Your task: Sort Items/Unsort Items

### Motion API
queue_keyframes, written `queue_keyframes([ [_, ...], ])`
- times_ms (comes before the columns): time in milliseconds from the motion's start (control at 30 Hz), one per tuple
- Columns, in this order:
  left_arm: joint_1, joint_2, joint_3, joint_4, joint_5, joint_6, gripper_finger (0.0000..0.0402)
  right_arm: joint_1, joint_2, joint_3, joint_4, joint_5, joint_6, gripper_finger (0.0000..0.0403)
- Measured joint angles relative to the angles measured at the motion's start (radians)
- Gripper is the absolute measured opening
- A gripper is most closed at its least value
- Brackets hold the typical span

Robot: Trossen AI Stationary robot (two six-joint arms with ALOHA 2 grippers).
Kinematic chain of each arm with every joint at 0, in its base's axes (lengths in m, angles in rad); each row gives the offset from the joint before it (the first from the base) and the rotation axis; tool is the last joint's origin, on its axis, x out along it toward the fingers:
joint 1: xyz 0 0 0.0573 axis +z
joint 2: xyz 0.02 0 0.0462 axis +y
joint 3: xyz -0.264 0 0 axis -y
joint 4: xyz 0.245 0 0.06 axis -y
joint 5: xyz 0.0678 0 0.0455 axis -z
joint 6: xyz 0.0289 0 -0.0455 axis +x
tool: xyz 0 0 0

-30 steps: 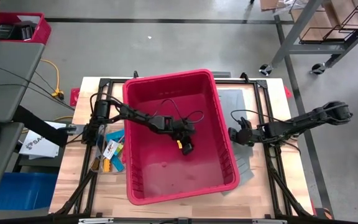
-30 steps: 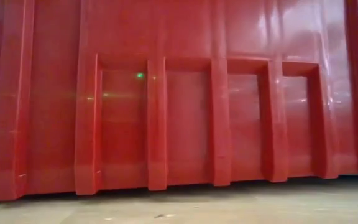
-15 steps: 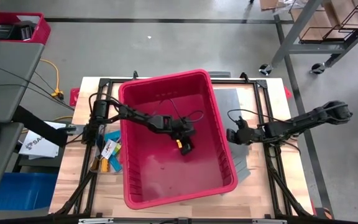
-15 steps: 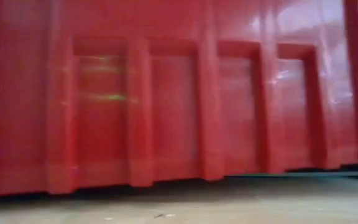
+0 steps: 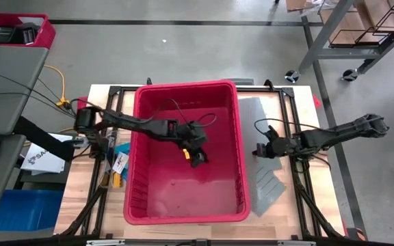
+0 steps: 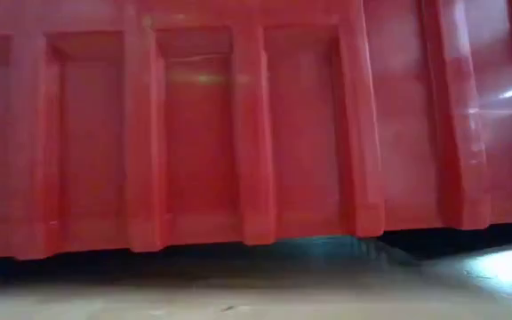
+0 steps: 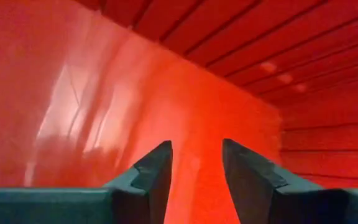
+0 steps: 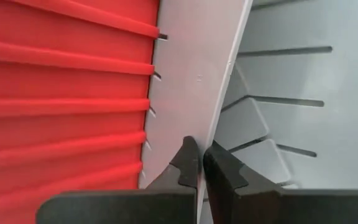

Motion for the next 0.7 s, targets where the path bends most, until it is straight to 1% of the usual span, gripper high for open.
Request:
queue_keyframes([
  [100,-0.011,-0.056,0.0,-0.01,0.001,-0.015,0.0144,0.0,-0.044,0.099,-0.184,-0.015,-0.061,0.0],
  [167,-0.013,-0.092,0.0,-0.003,0.002,-0.039,0.0145,-0.001,-0.055,0.163,-0.317,-0.026,-0.069,0.0],
  [233,-0.012,-0.122,0.001,-0.002,0.0,-0.064,0.0145,-0.001,-0.059,0.221,-0.402,-0.027,-0.09,0.0],
  [333,-0.011,-0.158,0.001,-0.003,-0.008,-0.082,0.0145,-0.001,-0.063,0.293,-0.46,-0.019,-0.103,0.0001],
  [500,-0.011,-0.204,0.001,0.035,-0.027,-0.1,0.0145,-0.001,-0.047,0.424,-0.599,0.056,-0.123,0.0001],
  [633,-0.011,-0.231,0.002,0.081,-0.032,-0.094,0.0145,-0.001,-0.047,0.509,-0.639,0.119,-0.157,0.0001],
  [700,-0.011,-0.238,0.003,0.086,-0.045,-0.091,0.0145,-0.001,-0.038,0.53,-0.672,0.121,-0.163,0.0001],
])
